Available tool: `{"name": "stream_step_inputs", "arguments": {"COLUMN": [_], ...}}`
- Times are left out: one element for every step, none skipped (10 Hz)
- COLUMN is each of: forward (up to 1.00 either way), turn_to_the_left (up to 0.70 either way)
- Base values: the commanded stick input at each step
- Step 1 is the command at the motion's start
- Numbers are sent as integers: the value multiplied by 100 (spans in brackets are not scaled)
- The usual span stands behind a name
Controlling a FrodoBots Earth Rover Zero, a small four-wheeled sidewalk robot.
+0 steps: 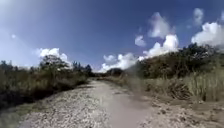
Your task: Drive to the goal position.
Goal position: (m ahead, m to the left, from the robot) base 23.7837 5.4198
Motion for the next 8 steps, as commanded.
{"name": "stream_step_inputs", "arguments": {"forward": [60, 60, 60, 60, 60, 60, 60, 60], "turn_to_the_left": [3, 15, 15, 15, 2, 0, 0, 0]}}
